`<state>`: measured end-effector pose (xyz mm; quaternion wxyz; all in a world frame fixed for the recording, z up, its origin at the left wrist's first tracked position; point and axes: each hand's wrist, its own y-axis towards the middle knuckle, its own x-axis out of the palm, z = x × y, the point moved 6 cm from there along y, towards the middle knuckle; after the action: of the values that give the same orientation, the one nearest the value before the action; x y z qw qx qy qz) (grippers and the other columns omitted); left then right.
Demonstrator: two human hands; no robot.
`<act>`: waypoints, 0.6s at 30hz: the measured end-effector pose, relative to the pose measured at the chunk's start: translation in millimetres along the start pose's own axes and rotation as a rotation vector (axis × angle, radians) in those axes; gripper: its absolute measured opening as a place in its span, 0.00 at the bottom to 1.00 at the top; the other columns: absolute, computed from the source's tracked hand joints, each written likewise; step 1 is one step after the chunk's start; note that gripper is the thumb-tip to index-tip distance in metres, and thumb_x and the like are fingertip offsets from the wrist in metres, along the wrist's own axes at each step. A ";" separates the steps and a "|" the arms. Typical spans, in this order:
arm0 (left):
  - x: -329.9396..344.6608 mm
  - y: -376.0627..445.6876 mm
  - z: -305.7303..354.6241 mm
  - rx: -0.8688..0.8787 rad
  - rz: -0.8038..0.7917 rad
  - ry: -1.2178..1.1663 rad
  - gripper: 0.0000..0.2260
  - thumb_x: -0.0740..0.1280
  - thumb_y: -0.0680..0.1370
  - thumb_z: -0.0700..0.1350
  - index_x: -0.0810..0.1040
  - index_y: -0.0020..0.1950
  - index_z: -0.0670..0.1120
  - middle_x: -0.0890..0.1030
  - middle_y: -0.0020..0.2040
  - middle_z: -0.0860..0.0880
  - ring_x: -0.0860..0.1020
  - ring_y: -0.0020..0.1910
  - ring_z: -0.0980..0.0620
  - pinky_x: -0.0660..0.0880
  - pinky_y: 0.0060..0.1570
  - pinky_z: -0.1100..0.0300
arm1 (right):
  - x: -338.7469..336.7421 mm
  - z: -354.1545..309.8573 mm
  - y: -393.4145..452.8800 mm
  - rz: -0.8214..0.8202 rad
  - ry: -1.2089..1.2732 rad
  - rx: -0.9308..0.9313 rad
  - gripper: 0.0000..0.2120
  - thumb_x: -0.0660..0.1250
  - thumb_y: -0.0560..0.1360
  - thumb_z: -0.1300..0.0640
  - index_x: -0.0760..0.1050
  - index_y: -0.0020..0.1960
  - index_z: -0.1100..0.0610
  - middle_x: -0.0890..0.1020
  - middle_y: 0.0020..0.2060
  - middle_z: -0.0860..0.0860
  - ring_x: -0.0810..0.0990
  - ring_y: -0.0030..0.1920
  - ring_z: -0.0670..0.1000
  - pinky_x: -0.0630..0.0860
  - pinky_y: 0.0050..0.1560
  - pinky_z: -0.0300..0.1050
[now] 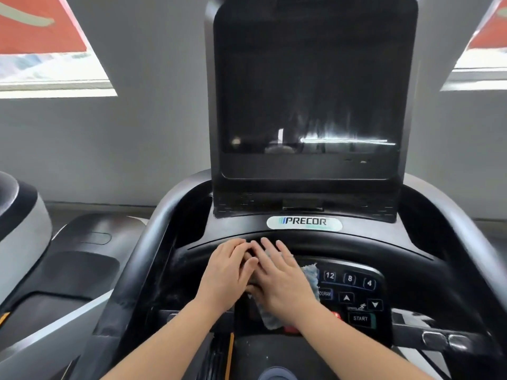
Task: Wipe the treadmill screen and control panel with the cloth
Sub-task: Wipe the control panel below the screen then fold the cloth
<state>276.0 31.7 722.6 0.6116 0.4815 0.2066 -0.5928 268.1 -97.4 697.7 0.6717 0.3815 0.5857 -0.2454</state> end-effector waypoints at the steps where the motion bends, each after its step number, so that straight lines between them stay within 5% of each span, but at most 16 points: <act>1: 5.8 3.3 5.1 0.035 -0.019 0.024 0.22 0.56 0.82 0.58 0.79 0.65 0.45 0.79 0.63 0.48 0.73 0.64 0.52 0.70 0.67 0.56 | -3.5 21.3 -10.9 0.001 -0.012 0.082 0.31 0.53 0.82 0.38 0.62 0.78 0.54 0.65 0.76 0.56 0.57 0.78 0.59 0.56 0.76 0.61; 6: 31.0 12.9 24.7 0.121 -0.096 0.067 0.23 0.55 0.83 0.59 0.78 0.67 0.45 0.79 0.65 0.48 0.74 0.66 0.49 0.70 0.69 0.53 | -13.9 113.5 -82.3 -0.026 -0.057 0.454 0.33 0.47 0.82 0.38 0.60 0.78 0.57 0.64 0.77 0.57 0.58 0.78 0.58 0.56 0.76 0.63; 11: 33.5 8.9 17.3 0.081 -0.071 0.058 0.23 0.55 0.83 0.58 0.78 0.66 0.45 0.79 0.65 0.48 0.74 0.66 0.49 0.67 0.69 0.56 | -14.2 144.6 -132.5 0.133 0.012 0.793 0.36 0.43 0.82 0.38 0.64 0.75 0.65 0.69 0.73 0.63 0.63 0.75 0.64 0.59 0.74 0.66; 15: 23.5 -5.5 -8.9 0.061 -0.048 0.121 0.24 0.53 0.84 0.59 0.79 0.65 0.45 0.80 0.63 0.48 0.76 0.65 0.49 0.74 0.66 0.50 | -14.7 129.8 -113.3 0.185 -0.006 0.821 0.34 0.45 0.82 0.41 0.63 0.75 0.67 0.69 0.72 0.65 0.62 0.75 0.67 0.57 0.73 0.68; 18: 16.5 -17.1 -25.2 0.057 -0.031 0.192 0.27 0.50 0.85 0.61 0.79 0.66 0.44 0.79 0.65 0.46 0.76 0.66 0.47 0.70 0.70 0.49 | -14.8 100.2 -76.2 0.164 -0.024 0.683 0.33 0.50 0.81 0.43 0.64 0.75 0.66 0.69 0.73 0.63 0.61 0.76 0.65 0.56 0.75 0.66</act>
<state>271.7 46.9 691.7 0.5656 0.5503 0.2548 -0.5589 266.2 -224.1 697.2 0.5295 0.6271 0.4294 -0.3770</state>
